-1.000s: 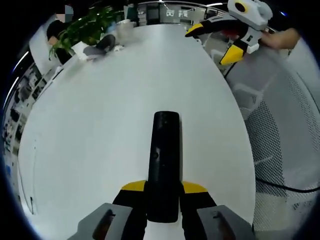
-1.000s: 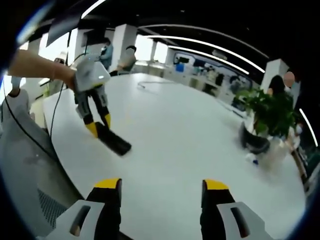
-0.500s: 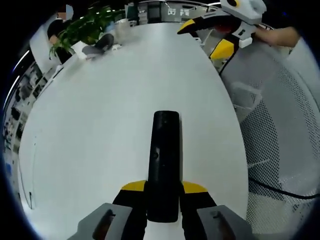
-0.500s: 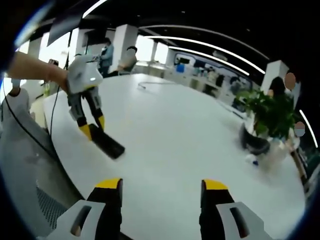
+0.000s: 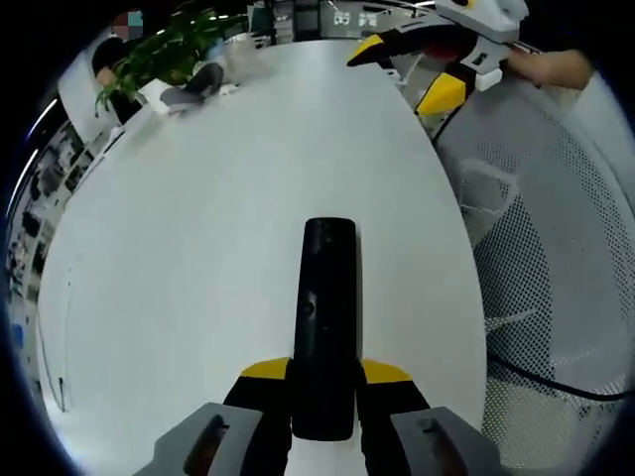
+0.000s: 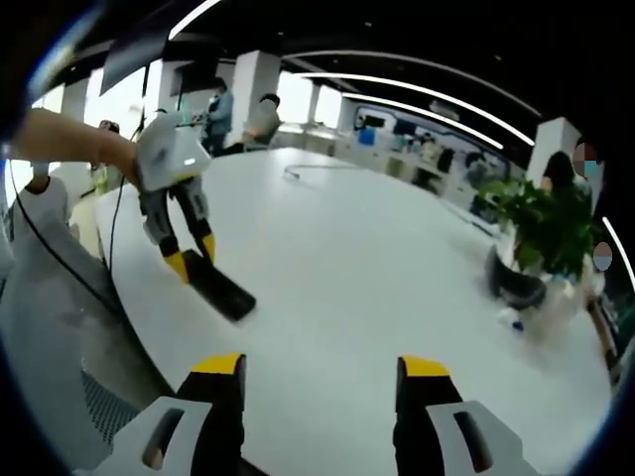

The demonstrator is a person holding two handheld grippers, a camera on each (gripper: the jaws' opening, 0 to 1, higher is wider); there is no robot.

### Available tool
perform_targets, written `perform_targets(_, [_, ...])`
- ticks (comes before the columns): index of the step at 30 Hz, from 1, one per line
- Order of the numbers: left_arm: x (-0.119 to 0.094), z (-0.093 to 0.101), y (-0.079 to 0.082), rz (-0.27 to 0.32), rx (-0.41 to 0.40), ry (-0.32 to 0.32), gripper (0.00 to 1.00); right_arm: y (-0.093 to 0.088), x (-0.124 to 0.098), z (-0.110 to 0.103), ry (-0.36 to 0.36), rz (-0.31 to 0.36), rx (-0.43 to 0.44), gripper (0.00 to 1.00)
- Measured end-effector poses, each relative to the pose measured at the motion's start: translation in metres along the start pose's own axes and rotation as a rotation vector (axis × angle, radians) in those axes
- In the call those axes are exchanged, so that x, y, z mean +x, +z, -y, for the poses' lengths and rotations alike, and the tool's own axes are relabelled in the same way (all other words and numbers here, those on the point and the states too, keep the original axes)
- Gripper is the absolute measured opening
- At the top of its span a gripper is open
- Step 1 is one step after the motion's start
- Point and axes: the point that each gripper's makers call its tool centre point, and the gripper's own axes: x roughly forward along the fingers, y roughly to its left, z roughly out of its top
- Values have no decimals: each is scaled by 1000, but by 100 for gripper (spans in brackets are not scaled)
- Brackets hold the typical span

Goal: Press the specified remote control buttons in sequence, fully releasing each button before pressing the next.

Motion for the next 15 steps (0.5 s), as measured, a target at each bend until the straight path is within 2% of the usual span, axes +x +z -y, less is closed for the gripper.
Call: perform_targets(15, [-1, 16, -1, -26, 7, 3, 24, -3, 3, -10, 63, -9, -2, 57])
